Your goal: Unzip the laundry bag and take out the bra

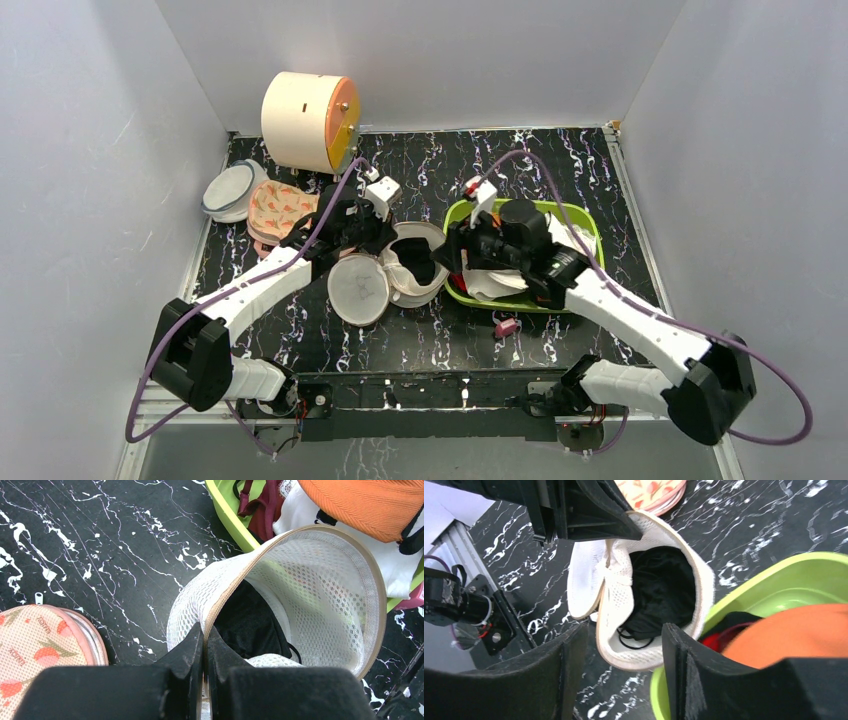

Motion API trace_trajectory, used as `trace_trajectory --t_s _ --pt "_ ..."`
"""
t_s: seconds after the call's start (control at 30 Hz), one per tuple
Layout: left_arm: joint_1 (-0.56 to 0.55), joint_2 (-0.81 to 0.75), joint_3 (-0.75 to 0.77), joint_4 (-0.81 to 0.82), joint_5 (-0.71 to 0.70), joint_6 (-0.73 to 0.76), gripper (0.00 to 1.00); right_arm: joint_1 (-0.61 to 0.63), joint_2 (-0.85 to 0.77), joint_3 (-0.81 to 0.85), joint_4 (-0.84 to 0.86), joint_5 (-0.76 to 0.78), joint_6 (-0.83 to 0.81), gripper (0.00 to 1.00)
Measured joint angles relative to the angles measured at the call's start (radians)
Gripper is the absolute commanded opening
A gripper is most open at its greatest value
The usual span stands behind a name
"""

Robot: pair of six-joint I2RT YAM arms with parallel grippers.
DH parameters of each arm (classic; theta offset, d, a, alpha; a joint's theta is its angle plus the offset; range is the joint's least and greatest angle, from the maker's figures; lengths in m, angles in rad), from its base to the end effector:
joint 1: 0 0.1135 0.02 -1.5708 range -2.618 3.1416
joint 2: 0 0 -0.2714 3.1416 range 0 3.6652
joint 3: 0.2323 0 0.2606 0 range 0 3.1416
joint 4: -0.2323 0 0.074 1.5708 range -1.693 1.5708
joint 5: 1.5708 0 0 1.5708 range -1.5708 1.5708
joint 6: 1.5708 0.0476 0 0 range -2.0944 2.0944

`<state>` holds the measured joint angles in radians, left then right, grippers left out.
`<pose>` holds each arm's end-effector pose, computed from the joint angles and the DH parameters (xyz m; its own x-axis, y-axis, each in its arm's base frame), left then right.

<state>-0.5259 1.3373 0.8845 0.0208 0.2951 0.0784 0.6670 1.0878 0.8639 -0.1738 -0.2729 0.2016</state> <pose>0.2699 -0.1726 0.2705 -0.3055 0.2640 -0.9149 0.7349 0.6763 -0.0503 0.2003 0.1740 0.3096 -0.4565 -0.1140 -0.8824 -0.7140 0.6387 0.2869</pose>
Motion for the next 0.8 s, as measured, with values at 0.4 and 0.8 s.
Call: trace_trajectory --t_s 0.4,0.8 --pt "-0.002 -0.005 0.000 0.000 0.000 0.000 0.00 0.173 0.308 0.066 0.072 0.243 0.134 0.39" --pt "-0.002 -0.008 0.000 0.000 0.001 -0.001 0.00 0.229 0.489 0.109 0.137 0.601 0.248 0.31"
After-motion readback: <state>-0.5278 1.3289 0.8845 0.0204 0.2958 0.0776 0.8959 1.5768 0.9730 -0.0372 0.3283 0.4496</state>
